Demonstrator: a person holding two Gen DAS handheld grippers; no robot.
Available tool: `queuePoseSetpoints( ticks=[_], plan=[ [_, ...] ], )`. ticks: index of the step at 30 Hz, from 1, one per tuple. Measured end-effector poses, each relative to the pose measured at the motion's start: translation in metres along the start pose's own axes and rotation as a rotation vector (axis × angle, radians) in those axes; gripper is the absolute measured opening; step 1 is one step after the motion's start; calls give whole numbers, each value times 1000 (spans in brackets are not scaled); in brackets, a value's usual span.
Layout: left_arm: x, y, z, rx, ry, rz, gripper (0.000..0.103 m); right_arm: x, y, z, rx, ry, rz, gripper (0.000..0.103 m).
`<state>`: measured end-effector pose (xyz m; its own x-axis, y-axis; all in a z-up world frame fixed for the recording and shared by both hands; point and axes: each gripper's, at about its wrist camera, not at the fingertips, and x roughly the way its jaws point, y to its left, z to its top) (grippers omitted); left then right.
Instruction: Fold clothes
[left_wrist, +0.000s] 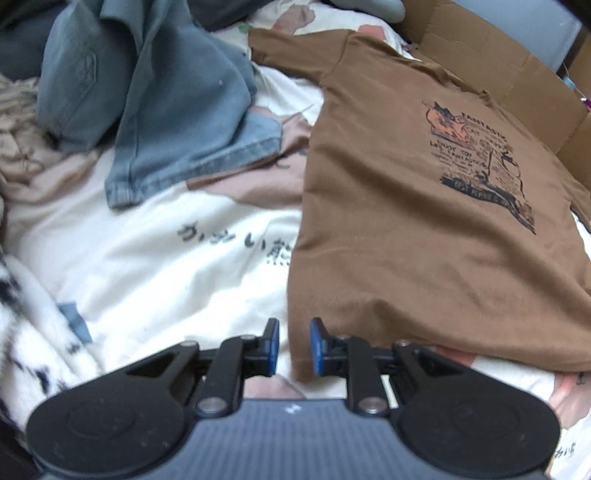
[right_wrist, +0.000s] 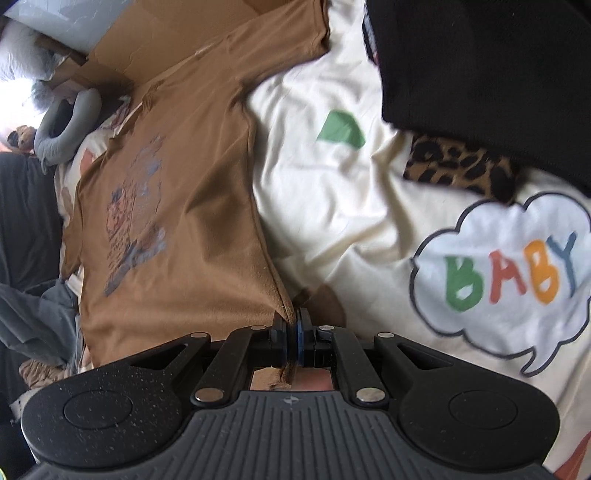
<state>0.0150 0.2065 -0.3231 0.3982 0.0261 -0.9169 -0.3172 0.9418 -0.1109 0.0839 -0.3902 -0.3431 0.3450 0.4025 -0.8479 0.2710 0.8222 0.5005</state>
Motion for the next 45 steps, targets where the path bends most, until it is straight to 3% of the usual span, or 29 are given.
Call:
queuePoseSetpoints(
  ticks=[14, 21, 23, 24, 25, 32, 45],
  plan=[
    [30, -10, -18, -28, 0, -59, 29, 6, 2, 23, -29, -57, -88, 2],
    [37, -21, -25, -6, 1, -25, 31, 14, -2, 19, -26, -43, -109, 2],
    [36, -20, -27, -21, 3, -22, 30, 16, -4, 17, -23, -37, -112, 2],
    [34, -19, -28, -22, 7, -18, 20, 17, -5, 15, -22, -34, -113, 2],
    [31, -19, -29, -19, 12, -14, 4, 17, -6, 14, -20, -31, -114, 2],
    [-15, -10, -23, 3, -9, 15, 4, 9, 1, 11, -37, -6, -92, 2],
    [-99, -4, 25, 58, -69, 46, 3, -42, 36, -15, -95, 60, 13, 2]
  ],
)
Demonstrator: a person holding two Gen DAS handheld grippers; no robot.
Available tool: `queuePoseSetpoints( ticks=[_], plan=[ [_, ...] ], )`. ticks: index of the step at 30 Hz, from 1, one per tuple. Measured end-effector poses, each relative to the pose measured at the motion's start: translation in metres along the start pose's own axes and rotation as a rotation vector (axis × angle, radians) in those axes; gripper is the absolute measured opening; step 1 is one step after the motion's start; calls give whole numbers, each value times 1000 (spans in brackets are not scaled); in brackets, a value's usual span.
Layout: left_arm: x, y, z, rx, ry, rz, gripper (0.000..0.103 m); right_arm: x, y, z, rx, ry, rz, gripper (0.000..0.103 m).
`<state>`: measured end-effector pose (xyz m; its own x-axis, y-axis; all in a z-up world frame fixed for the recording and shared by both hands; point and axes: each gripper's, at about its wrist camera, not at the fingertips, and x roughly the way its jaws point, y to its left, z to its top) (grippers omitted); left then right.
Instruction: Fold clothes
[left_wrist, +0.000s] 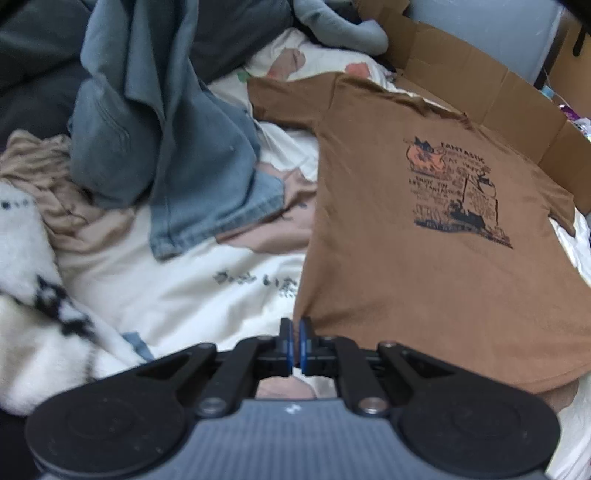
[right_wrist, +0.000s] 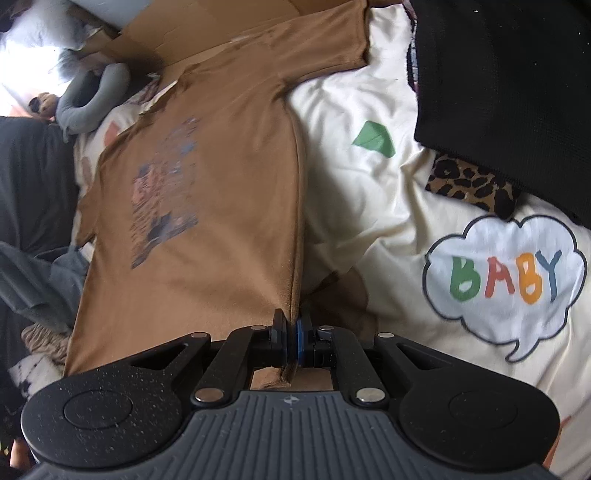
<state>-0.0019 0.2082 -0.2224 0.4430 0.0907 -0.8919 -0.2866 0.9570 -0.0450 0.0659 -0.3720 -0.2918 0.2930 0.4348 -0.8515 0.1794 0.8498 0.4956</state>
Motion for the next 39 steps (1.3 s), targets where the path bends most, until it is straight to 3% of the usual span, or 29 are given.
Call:
queuePoseSetpoints(
  ticks=[9, 15, 25, 39],
  plan=[
    [-8, 8, 5, 19, 20, 18, 3, -11, -2, -17, -3, 6, 1, 2],
    [25, 2, -12, 50, 87, 45, 3, 23, -26, -25, 54, 37, -31, 2],
    [79, -1, -44, 62, 199, 95, 3, 74, -46, -33, 33, 116, -134, 2],
    [44, 3, -38, 54, 215, 66, 3, 47, -30, -23, -14, 127, -151, 2]
  ],
)
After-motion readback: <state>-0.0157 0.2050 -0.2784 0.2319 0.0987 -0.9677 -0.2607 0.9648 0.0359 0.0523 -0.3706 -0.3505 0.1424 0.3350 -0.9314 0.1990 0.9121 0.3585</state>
